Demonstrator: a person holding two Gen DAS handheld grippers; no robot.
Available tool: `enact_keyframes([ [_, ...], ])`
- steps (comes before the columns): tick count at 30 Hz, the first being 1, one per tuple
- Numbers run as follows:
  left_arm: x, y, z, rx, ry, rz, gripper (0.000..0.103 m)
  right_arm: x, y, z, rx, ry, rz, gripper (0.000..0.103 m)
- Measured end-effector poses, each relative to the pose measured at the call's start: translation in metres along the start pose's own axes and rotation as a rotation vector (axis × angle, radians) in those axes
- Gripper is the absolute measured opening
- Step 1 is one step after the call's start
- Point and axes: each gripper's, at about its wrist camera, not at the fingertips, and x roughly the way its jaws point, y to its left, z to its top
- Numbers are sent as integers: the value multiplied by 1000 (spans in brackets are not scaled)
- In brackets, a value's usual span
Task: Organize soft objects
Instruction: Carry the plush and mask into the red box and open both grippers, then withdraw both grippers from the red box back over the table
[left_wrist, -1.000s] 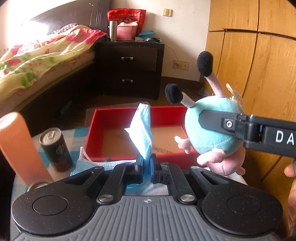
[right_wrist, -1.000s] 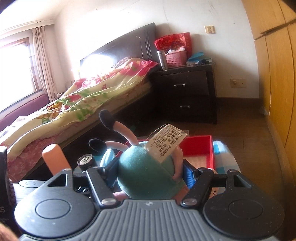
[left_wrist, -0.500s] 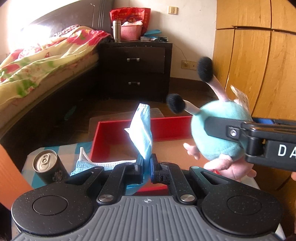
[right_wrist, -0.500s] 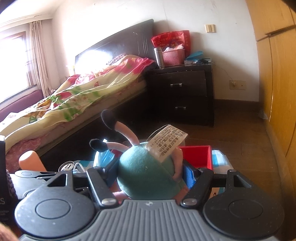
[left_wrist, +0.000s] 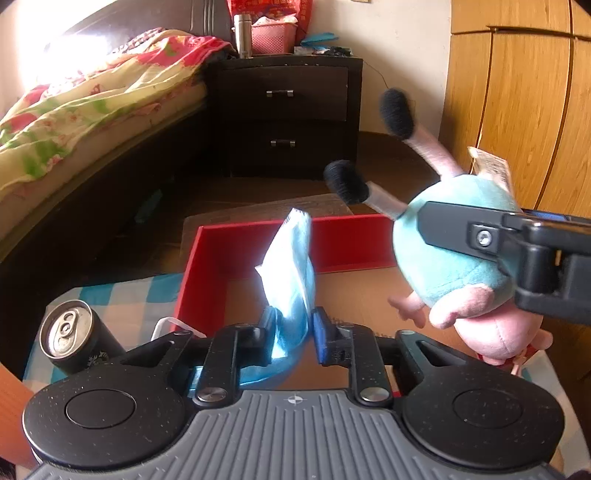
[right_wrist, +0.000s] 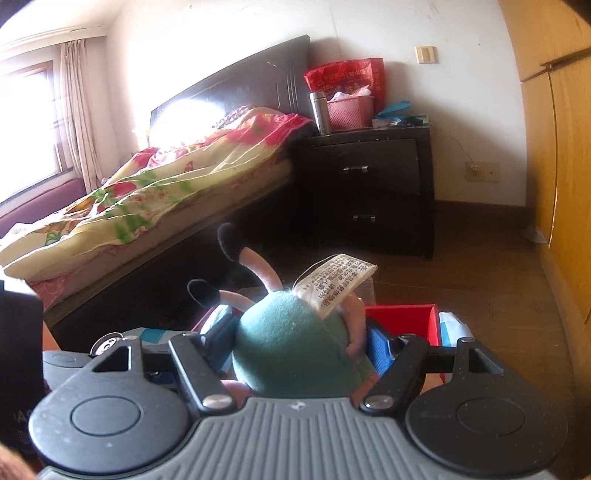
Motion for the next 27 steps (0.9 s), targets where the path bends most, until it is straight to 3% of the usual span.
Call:
enact_keyframes([
  [3,-3,1,0,-8,-12,19,50,2,2,-2,-5,-5,-4,51],
  [5,-5,3,2,-12,-20,21,54,0,1,-1,5,-12,-13,51],
  [12,-22,7,5,-24,-32,21,57,-24,-6,10,35,-70,-4,51],
  [21,-58,2,1,-15,-45,6,59,-55,-7,15,28,-74,-19,51],
  [27,-83,2,-18,-28,-45,-32,59,-76,-6,14,8,-68,-26,51],
])
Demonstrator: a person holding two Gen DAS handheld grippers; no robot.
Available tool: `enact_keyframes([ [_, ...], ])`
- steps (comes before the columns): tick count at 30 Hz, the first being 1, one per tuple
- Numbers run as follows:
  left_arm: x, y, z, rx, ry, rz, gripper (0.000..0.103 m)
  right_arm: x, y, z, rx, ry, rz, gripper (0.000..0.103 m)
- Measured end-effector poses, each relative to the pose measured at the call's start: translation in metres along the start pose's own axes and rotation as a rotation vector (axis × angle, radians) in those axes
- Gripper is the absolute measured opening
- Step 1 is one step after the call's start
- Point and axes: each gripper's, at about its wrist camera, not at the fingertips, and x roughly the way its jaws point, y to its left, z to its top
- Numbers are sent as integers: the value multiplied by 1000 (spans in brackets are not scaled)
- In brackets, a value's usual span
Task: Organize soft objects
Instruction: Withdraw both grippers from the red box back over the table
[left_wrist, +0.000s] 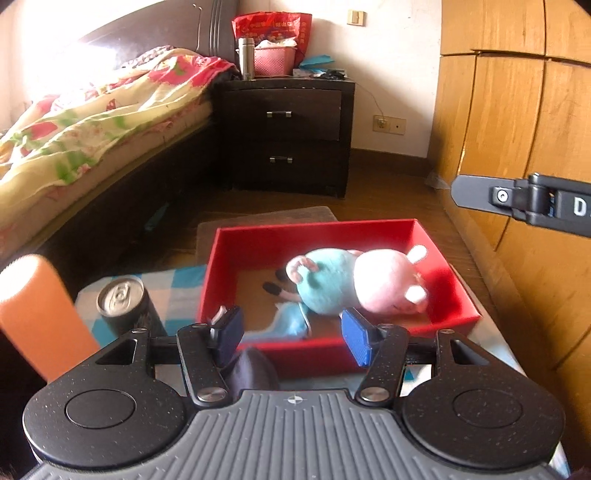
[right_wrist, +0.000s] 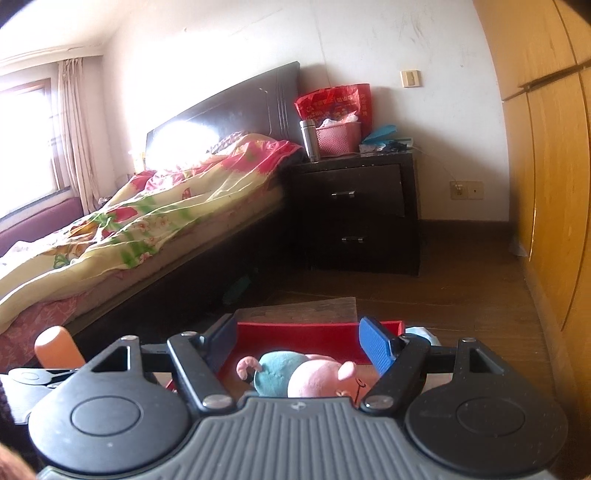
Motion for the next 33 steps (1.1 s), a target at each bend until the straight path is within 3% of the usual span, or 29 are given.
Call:
enact_keyframes([
  [16,-33,0,-32,-17,4,-91,59,-35,9,-28,-34,64,-33,51],
  [33,-56,6,-73,-24,75,-98,60,-65,9,-61,-48,129,-54,51],
])
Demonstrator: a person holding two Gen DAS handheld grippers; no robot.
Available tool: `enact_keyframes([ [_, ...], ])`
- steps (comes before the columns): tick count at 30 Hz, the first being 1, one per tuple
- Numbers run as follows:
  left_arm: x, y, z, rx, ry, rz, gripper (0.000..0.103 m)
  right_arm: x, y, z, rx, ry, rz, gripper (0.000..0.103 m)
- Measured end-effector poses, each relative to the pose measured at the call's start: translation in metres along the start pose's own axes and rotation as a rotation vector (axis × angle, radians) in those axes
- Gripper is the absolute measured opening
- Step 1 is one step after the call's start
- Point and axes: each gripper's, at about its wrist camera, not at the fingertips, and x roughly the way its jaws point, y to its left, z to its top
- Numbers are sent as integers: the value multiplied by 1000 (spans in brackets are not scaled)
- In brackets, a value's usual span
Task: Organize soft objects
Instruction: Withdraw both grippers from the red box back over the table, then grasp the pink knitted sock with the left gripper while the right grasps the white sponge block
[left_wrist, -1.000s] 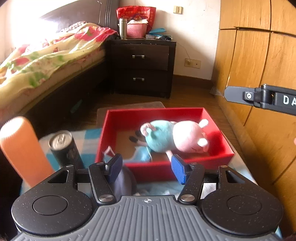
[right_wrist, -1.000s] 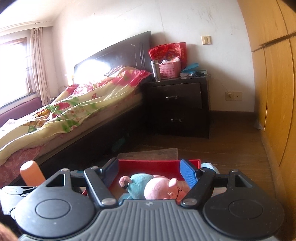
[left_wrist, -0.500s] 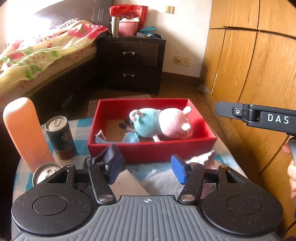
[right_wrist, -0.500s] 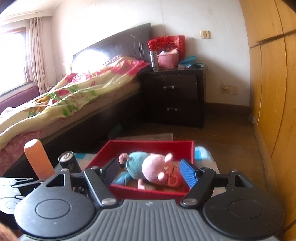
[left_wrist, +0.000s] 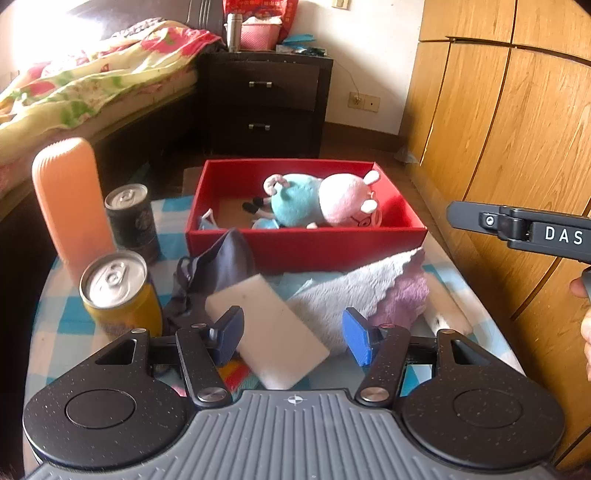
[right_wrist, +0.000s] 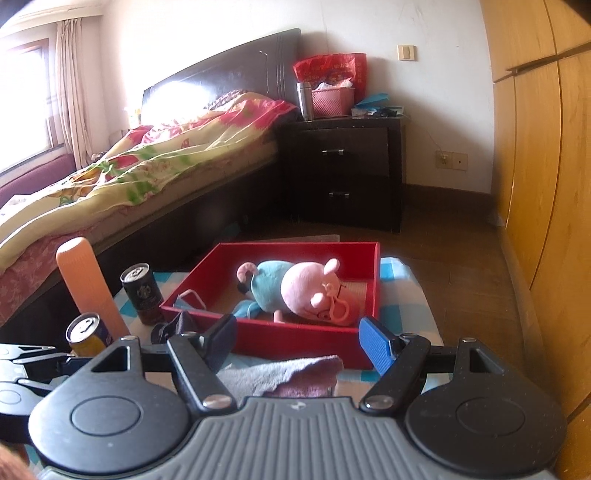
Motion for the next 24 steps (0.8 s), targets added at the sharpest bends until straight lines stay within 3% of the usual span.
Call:
enact_keyframes([
  [15,-20,22,-48,-21,72,13,61,-16,-3,-26,-17,45,4,51],
  [24,-5,43,-58,-51,111,76,64,-12,11,-31,-49,67,50,51],
])
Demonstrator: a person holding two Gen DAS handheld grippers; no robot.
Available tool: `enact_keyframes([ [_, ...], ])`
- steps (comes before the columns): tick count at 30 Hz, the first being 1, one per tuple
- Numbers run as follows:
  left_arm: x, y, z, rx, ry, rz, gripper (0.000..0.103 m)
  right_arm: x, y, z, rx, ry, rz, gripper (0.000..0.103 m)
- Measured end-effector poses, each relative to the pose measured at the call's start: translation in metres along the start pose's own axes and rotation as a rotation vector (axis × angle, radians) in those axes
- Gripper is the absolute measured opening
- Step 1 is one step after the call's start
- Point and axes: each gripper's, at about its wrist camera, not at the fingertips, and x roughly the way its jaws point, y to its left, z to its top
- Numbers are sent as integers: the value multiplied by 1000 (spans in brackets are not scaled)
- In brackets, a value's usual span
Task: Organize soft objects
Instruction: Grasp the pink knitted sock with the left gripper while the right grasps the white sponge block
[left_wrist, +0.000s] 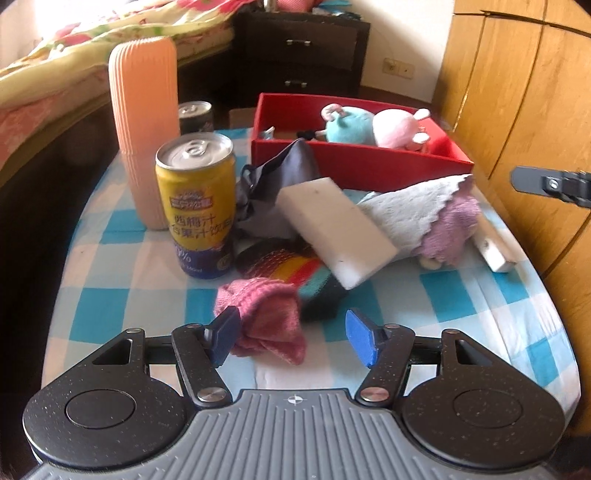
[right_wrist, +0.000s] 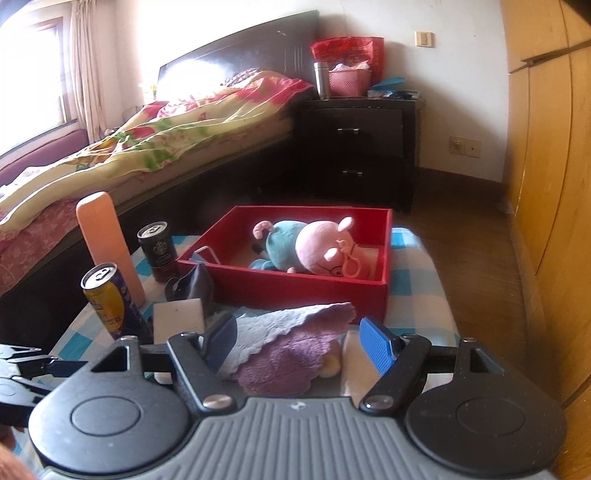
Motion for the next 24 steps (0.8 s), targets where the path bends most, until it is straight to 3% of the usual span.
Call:
enact_keyframes([
  [7,17,3,1,-10,-4,65,67,10,19,-3,-40,26,47,51],
  [11,27,7,-4,-36,44,67,46,15,31,0,-52,24,80,51],
  [17,21,21,-6,-94,46,32,30,29,56,2,-100,39,138,52],
  [24,1,31,-10,-117,26,-3,26,53,84,-2,-161,61,167,52],
])
